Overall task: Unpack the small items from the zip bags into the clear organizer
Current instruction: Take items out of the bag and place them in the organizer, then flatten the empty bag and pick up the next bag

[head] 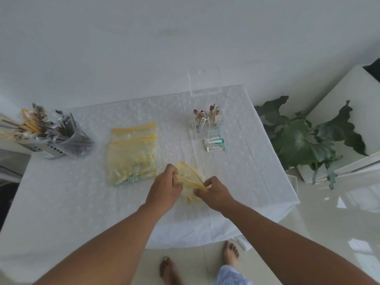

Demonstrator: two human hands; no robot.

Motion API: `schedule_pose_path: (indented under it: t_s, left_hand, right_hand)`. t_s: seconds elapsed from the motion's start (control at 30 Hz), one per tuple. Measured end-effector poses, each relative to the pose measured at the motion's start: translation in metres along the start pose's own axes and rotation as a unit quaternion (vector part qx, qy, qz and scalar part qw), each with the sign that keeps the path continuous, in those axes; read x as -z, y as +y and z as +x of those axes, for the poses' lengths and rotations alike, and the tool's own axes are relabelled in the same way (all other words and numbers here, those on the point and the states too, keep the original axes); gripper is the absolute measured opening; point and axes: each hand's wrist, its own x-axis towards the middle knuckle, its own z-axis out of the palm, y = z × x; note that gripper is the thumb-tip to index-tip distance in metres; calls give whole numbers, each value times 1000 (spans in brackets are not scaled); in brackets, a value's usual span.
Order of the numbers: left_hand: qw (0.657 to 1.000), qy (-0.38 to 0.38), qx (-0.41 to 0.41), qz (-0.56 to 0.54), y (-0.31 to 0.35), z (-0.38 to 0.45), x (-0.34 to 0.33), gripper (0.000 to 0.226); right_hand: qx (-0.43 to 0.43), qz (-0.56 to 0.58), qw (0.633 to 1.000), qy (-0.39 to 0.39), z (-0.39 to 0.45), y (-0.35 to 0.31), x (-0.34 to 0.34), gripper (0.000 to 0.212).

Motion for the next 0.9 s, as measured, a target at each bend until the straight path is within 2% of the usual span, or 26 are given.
schedule_pose_path:
  t_s: [0.1, 0.2, 0.33, 0.4, 0.47, 0.53, 0.6, 0.73, 0.9]
  left_hand:
    - [998, 8, 13, -54, 5, -7, -8, 64]
    - [998, -4, 13, -55, 7, -14, -21, 79]
    - [995, -83, 12, -54, 23, -16, -44, 73]
    - [976, -101, 93, -172, 37, -12, -55, 72]
    - [938, -116, 176, -276, 45, -4, -65, 73]
    - [929, -121, 191, -294, 49, 2, -71, 72]
    - [930, -111, 193, -291, 52, 7, -73, 70]
    - [947, -106, 188, -238, 57, 20, -80, 63]
    - [971, -96, 172, -136, 58, 30, -86, 63]
  right_hand:
    - [-28, 24, 999, 17, 1, 7, 9, 30]
    - [-43, 65, 997, 23, -3, 16, 22, 17]
    - [-44, 133, 990, 18, -11, 28, 31, 21]
    - [-62, 170, 983, -10, -14, 31, 37, 23]
    - [-66, 192, 978, -41, -15, 35, 44, 21]
    - [-54, 209, 975, -56, -14, 42, 53, 18]
    - [-38, 227, 972, -51, -12, 51, 62, 20]
    - [-28, 233, 972, -24, -9, 69, 89, 45]
    - [-23, 185, 982, 36, -8, 96, 129, 32]
